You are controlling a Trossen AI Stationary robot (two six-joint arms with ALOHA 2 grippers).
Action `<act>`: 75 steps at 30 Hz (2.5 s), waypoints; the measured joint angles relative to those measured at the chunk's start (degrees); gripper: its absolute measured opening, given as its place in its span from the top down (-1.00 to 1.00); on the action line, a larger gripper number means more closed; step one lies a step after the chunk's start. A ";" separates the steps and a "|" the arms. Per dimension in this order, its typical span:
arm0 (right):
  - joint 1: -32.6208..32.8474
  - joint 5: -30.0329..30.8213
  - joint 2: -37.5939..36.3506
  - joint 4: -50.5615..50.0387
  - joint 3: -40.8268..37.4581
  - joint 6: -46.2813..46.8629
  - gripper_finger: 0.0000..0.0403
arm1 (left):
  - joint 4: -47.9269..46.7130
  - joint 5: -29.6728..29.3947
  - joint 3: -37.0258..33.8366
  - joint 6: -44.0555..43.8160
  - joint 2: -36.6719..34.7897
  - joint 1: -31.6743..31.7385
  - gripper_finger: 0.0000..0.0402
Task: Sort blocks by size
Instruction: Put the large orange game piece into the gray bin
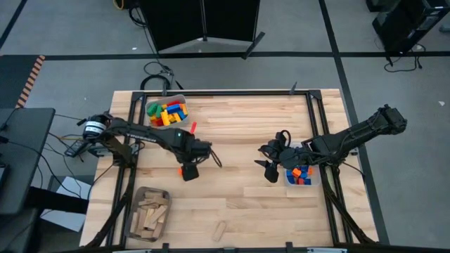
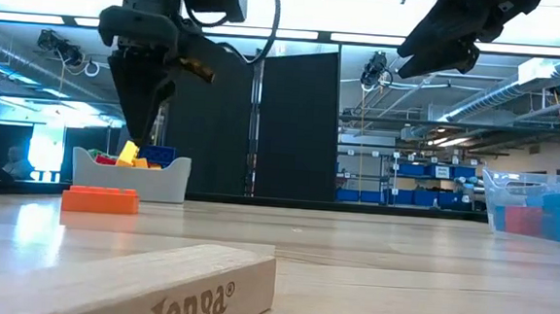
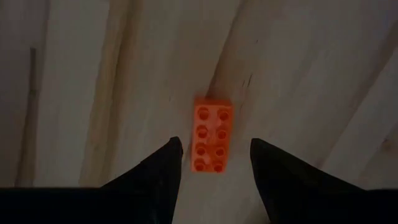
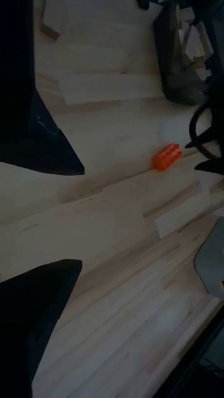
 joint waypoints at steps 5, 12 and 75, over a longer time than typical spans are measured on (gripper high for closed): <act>0.00 0.02 0.00 -0.02 0.00 -0.39 -0.24 | 0.19 -5.77 0.00 0.08 0.00 -3.01 0.02; 0.00 0.04 0.00 -0.02 0.00 -0.78 -0.22 | 2.24 -8.32 -0.07 -1.57 0.00 -4.84 0.02; -2.62 0.20 0.00 4.40 -0.02 -1.11 -0.19 | 12.41 -6.29 -16.98 -16.28 -27.83 18.00 0.28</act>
